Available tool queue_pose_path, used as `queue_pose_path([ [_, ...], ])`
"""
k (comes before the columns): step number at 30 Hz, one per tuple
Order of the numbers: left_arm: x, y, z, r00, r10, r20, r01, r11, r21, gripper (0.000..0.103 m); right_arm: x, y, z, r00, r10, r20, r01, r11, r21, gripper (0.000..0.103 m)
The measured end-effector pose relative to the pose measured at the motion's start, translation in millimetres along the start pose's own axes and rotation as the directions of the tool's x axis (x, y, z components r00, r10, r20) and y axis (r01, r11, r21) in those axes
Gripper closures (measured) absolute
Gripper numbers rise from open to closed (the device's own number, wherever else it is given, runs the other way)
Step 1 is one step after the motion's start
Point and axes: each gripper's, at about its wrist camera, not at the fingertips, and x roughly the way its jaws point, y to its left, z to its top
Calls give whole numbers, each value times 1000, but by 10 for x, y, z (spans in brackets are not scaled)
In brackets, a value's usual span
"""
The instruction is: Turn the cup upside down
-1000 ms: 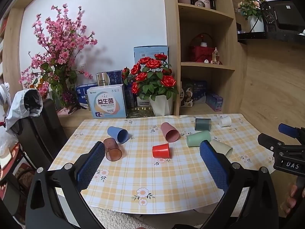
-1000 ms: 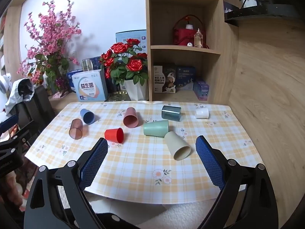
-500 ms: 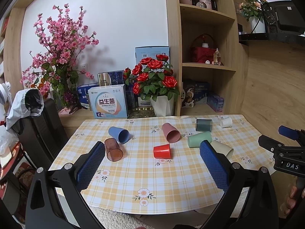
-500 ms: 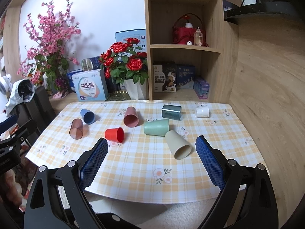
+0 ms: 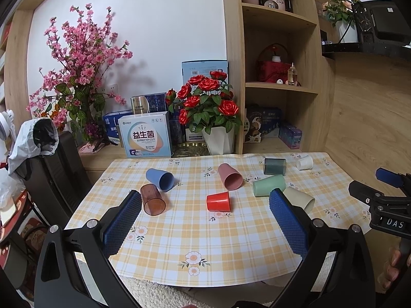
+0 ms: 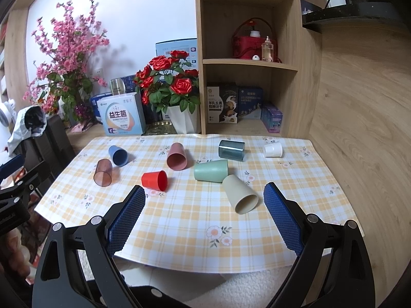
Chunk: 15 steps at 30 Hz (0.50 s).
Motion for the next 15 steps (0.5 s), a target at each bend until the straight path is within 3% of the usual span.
queue_pose_path([
  [15,5,4,-10,1000,-1,-1,1,1000,0,6,7,-5,-1,1000,0,0,0,1000,-1,13],
])
